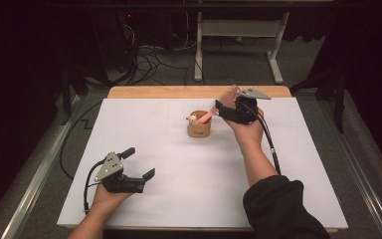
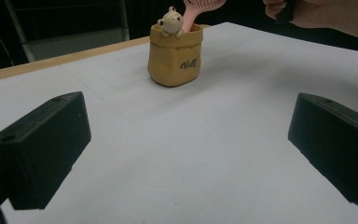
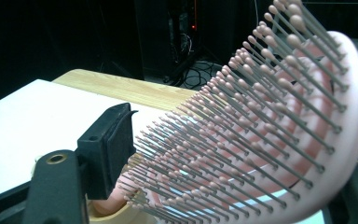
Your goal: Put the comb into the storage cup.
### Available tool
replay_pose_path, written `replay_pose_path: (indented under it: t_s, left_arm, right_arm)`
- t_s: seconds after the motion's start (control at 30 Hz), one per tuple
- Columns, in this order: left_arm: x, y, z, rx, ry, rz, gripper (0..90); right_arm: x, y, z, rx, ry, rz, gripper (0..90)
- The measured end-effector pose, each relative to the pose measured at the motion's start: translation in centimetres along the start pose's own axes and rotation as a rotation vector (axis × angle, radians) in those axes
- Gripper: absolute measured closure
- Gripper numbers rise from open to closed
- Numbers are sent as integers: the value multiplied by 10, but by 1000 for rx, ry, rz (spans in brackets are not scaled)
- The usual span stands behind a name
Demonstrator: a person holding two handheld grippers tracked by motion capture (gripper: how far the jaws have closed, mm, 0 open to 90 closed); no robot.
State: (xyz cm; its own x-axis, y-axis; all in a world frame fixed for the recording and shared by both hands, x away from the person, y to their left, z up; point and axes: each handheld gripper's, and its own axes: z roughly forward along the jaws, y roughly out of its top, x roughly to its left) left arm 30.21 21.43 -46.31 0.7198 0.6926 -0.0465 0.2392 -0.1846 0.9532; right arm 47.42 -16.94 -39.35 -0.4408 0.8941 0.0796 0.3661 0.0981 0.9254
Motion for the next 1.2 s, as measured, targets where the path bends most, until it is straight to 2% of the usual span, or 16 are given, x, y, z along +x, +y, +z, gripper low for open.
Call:
replay_pose_path:
  t_s: [0.53, 0.8, 0.9, 1.07, 1.2]
  left_arm:
    - [1, 0, 0, 12, 3, 0, 0]
    - [1, -1, 0, 12, 4, -1, 0]
    - [2, -1, 0, 14, 6, -1, 0]
    - [3, -1, 0, 20, 10, 0, 0]
    - [4, -1, -1, 16, 12, -3, 0]
  right_arm:
    - [-2, 4, -6, -7, -14, -18, 156]
    - [-3, 7, -12, -21, -31, -26, 68]
    - [-3, 8, -15, -23, -36, -34, 6]
    - [-1, 11, -24, -41, -52, -49, 6]
    - [1, 12, -31, -52, -42, -58, 5]
